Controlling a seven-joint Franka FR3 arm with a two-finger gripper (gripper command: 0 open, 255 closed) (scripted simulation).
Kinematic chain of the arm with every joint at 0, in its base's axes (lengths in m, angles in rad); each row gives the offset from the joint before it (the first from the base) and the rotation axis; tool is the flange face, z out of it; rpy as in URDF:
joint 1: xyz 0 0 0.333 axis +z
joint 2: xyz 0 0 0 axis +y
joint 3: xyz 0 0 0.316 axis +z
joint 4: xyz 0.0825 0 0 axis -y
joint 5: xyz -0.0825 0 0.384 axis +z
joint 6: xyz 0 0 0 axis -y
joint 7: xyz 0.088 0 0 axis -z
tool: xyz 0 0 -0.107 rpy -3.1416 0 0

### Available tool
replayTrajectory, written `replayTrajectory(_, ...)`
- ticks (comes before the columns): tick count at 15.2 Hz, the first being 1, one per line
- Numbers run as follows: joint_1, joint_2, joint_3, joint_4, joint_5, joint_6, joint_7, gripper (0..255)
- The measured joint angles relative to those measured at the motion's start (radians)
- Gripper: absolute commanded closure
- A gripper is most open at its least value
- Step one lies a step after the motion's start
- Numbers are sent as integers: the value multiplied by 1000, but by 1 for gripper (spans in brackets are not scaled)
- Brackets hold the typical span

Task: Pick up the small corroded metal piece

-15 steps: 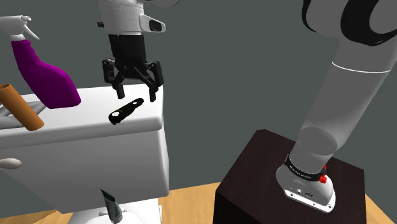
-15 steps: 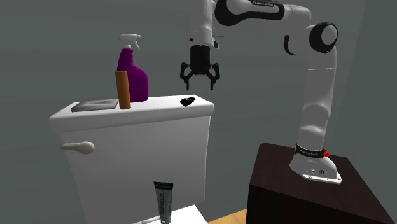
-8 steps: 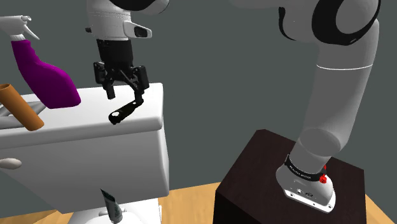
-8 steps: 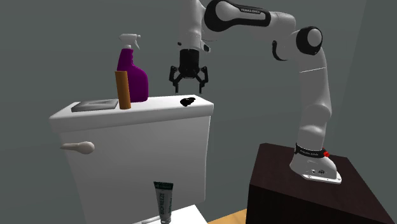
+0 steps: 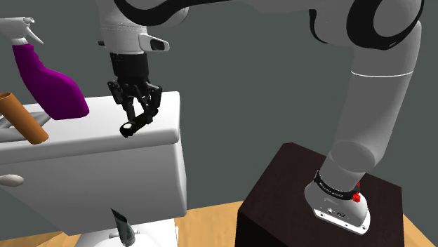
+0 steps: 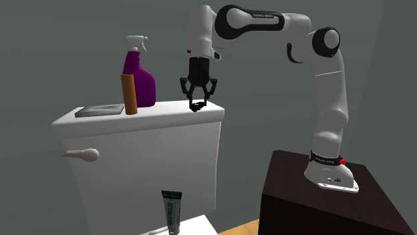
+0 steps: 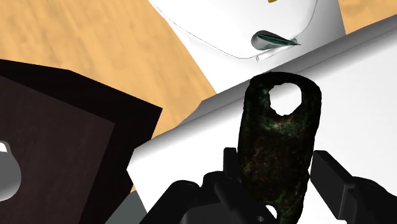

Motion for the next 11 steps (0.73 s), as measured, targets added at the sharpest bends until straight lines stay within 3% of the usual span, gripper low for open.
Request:
replayTrajectory(7, -3, -6, 0, -6, 4, 6, -1, 255)
replayTrajectory(11, 6, 10, 0, 43, -5, -39, 7, 255)
